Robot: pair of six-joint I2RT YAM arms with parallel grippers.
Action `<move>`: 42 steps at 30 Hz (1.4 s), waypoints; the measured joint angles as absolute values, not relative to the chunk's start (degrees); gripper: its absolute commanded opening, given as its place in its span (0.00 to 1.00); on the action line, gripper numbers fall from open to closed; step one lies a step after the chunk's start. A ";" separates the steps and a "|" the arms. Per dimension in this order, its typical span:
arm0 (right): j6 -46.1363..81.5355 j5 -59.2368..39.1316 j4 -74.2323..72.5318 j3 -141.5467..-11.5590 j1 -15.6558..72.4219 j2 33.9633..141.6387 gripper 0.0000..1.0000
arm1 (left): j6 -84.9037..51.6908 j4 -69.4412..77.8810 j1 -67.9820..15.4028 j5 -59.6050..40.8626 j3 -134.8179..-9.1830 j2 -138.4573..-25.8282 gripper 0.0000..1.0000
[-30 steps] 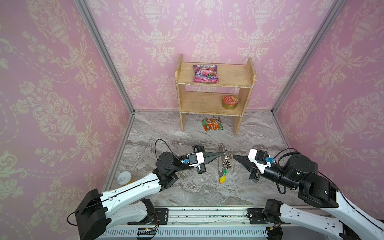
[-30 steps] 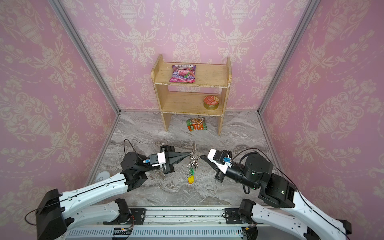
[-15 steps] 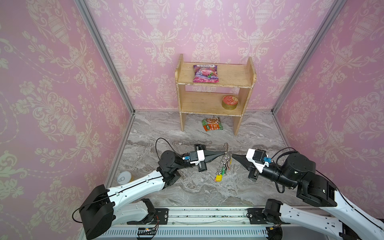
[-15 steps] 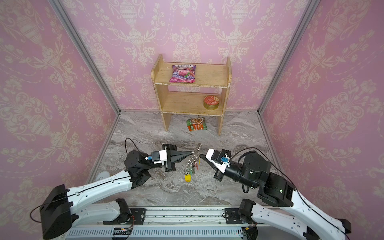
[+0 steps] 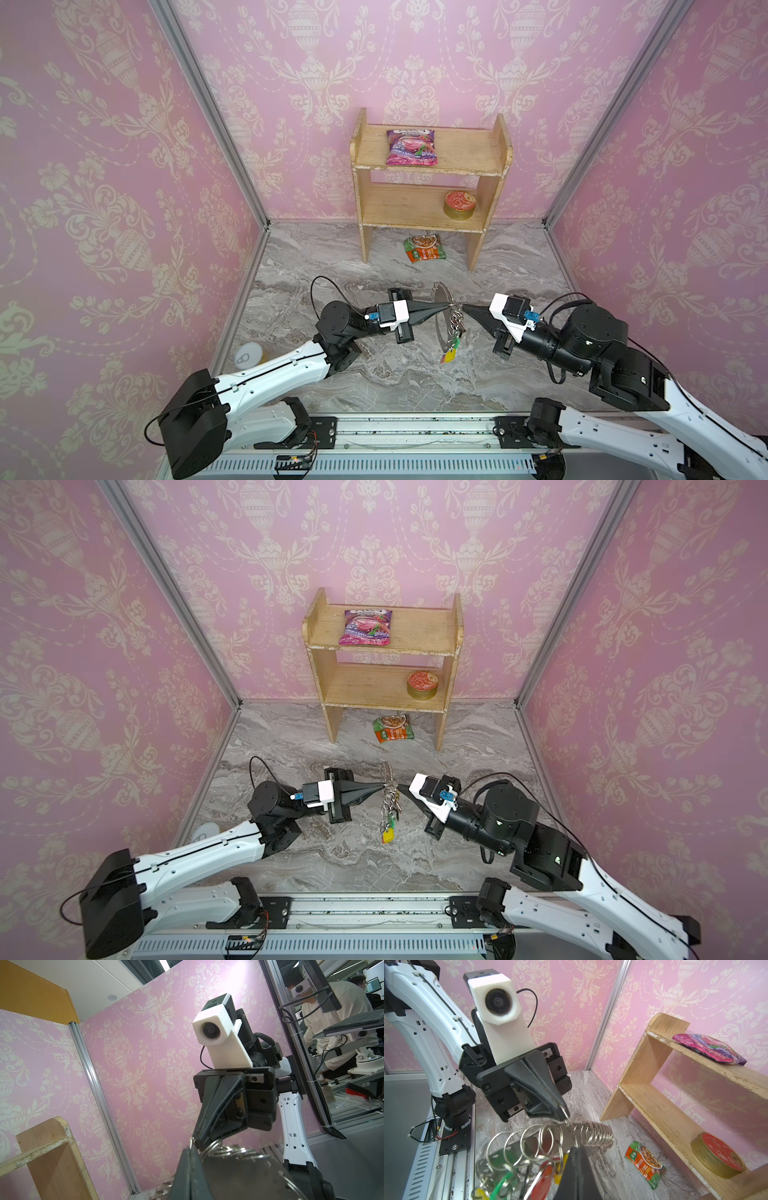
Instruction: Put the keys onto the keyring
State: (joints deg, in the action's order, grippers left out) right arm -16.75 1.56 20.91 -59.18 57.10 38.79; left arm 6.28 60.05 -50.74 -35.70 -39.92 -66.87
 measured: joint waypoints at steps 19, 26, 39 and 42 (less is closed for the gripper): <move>-16.73 1.72 20.18 -59.18 57.10 38.35 0.00 | 6.37 60.05 -50.74 -35.70 -39.90 -66.85 0.00; -16.73 2.20 20.12 -59.18 57.10 37.08 0.00 | 6.74 60.01 -50.74 -35.70 -39.90 -66.87 0.00; -16.69 0.86 20.01 -59.18 57.10 37.34 0.00 | 6.94 59.99 -50.74 -35.70 -39.90 -66.87 0.00; -16.69 0.62 20.01 -59.18 57.10 37.36 0.00 | 7.03 59.99 -50.74 -35.70 -39.90 -66.87 0.00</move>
State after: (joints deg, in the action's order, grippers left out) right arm -16.69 0.62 20.01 -59.18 57.10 37.36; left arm 7.03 59.99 -50.74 -35.70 -39.90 -66.87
